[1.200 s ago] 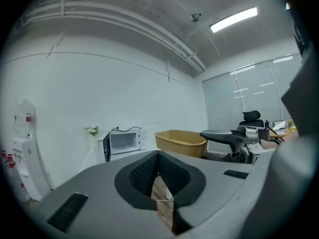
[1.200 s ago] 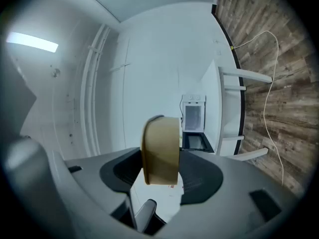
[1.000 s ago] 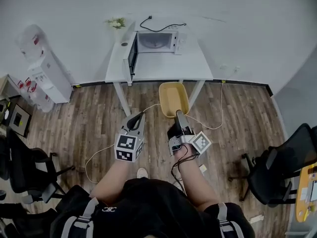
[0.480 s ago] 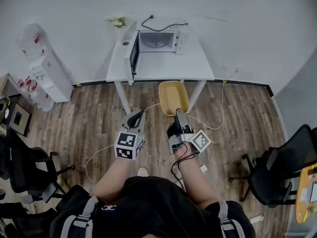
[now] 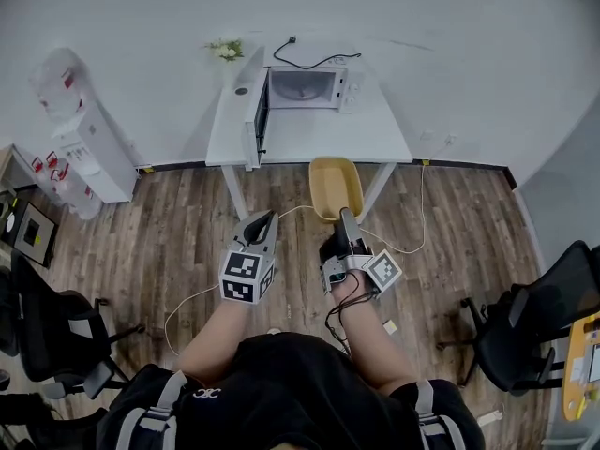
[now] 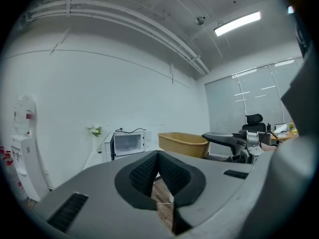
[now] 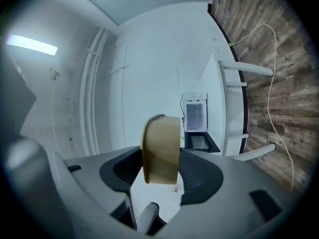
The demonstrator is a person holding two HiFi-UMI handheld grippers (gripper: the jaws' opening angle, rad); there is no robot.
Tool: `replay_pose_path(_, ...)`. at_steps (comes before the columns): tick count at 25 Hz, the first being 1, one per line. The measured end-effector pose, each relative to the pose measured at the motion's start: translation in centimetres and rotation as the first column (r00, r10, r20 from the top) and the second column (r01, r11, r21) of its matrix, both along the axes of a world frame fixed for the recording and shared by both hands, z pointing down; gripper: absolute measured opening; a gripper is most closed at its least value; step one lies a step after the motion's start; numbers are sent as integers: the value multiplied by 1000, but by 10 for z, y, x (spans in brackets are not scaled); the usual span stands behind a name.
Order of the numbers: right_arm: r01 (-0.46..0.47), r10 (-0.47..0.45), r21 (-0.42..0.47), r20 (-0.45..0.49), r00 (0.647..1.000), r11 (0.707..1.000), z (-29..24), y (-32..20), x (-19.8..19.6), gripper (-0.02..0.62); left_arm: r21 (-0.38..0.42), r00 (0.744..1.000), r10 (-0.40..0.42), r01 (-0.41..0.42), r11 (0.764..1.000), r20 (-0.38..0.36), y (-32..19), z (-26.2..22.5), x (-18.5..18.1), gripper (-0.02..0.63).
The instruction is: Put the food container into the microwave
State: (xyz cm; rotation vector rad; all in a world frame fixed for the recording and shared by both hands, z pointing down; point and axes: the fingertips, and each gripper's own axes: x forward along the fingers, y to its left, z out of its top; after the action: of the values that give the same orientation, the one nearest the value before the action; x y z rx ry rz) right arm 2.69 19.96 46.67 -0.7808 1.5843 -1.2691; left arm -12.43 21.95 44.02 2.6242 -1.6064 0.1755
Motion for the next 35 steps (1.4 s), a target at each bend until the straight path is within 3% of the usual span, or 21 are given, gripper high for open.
replay_pose_path(7,-37,37,18,17,999,999,1,-14,-29,232,0,999,29,-29,1000,-14,-20,9,-30,2)
replay_pose_path(16,-33,32,47,13,999,998,1,-45,-39,232,-8,999,48,-48,999,-22,-51,16,-39,2)
replay_pose_path(26,-23,21,52,26,999,998,7,-138,-16,232,-17,999,32,-32,999,-6,-141,21,-21,2)
replay_pose_path(35,-16,15,46,23,1000,999,15,-236,26,232,-30,999,31,-32,999,-22,-234,28,22,2)
